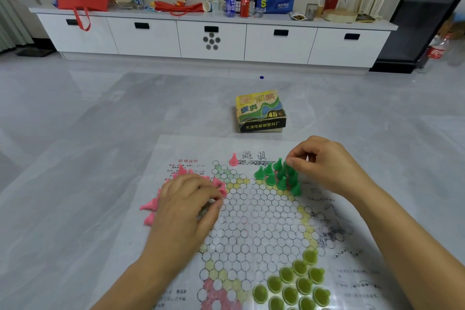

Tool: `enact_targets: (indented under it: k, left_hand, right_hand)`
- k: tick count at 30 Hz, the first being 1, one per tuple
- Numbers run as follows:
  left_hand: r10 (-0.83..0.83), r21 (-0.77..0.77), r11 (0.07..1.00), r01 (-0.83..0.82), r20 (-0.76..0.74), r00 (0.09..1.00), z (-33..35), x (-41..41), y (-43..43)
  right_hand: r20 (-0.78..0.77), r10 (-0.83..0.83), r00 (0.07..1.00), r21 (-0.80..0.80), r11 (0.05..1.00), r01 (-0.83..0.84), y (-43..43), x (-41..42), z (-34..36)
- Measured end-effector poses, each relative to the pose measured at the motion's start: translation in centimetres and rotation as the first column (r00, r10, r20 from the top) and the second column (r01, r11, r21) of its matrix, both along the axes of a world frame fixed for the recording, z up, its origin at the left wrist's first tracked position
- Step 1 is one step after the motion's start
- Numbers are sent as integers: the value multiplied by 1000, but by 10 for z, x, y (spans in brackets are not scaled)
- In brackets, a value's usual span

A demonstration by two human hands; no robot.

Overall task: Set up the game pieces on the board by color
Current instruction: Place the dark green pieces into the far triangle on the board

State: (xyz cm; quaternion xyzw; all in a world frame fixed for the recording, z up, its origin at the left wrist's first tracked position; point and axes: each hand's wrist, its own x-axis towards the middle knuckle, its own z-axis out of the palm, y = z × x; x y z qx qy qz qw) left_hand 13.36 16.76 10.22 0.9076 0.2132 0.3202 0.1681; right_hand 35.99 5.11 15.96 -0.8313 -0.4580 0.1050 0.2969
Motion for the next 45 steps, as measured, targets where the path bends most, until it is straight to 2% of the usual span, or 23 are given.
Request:
enact_targets:
  k: [5,9,11,14,16,20,23,25,32,35,38,40,45]
  left_hand:
    - [56,-94,994,-49,76,995,5,0,1]
    - [250,-390,908,-153,212,945,14,-2,6]
    - [316,-448,873,-194,216,924,21,-5,12]
    - [362,-478,841,-255,145,921,29,-12,23]
    - [346,-454,845,-284,59,936,30,-15,29]
    - [199,-221,950,-220,-116,973,19,-9,25]
    - [167,-3,985,-170,-159,973,10,-5,19]
    - [174,61,984,-166,-145,974,10,-4,17]
    - [143,41,989,-144,31,989,12,-3,16]
    - [-1,25,1000,0,61,998,18,1,3]
    - [-133,28,991,132,30,991,21,7,-15]
    - [-167,19,986,166,14,986,20,9,-25]
    - [-157,-165,973,161,41,987,15,9,-36]
  right_hand:
    - [32,-15,999,32,999,14,-1,3,4]
    - [26,-11,1000,72,997,9,-2,0,5]
    - [28,-7,1000,92,996,4,-3,-2,7]
    - [29,0,1000,123,992,-4,-3,-5,12]
    - [40,11,999,134,991,-16,-3,-7,15]
    - [43,39,998,136,990,-44,-3,-11,18]
    - [42,52,998,126,990,-57,-3,-13,18]
    - [36,55,998,127,990,-59,-4,-13,18]
    - [-4,118,993,113,987,-117,-5,-18,25]
    - [-67,289,955,38,957,-287,-5,-36,30]
    - [-13,471,882,-57,880,-471,-1,-56,24]
    - [23,527,850,-81,848,-524,1,-63,21]
    - [82,571,817,-160,816,-555,0,-63,20]
